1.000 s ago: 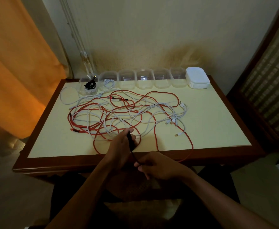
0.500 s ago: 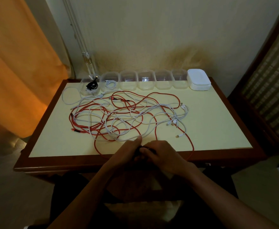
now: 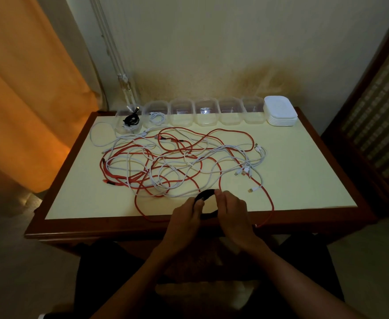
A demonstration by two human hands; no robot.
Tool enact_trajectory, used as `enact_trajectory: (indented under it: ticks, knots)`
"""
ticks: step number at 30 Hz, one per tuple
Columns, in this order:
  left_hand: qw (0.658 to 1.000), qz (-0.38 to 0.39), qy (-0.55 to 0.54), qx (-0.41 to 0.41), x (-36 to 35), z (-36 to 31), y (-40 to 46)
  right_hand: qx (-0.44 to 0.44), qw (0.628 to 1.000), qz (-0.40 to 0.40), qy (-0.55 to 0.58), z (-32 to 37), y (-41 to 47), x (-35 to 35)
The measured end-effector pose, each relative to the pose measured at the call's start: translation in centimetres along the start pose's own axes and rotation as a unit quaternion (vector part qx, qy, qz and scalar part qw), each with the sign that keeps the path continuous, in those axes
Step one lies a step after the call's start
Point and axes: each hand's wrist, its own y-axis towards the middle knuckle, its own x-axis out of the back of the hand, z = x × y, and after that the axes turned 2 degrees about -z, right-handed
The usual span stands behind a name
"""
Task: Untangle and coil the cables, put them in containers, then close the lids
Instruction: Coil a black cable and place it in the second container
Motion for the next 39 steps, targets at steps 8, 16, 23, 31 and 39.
enact_trajectory:
  ticks: [8, 16, 23, 31, 39]
  knots:
    - [0.995, -0.015, 0.089, -0.040, 1.9, 1.1, 0.9, 0.105, 0.991, 0.055, -0.061, -0.1, 0.2, 1.0]
    - [0.992, 0.099, -0.005, -0.073, 4.0, -0.4, 1.4, 0.142, 0.989, 0.007, -0.047, 0.0, 2.4, 3.7]
    - [0.994, 0.028, -0.041, -0.093, 3.2, -2.9, 2.3, -0.010, 0.990, 0.122, 0.072, 1.2, 1.8, 3.7]
    - [0.997, -0.034, 0.021, -0.058, 2.5, -2.0, 2.4, -0.219, 0.884, 0.157, 0.383, 2.8, 1.9, 3.8]
    - [0.982, -0.019, 0.180, -0.058, 2.4, -0.7, 2.2, -0.236, 0.896, 0.182, 0.330, 3.0, 2.1, 4.0]
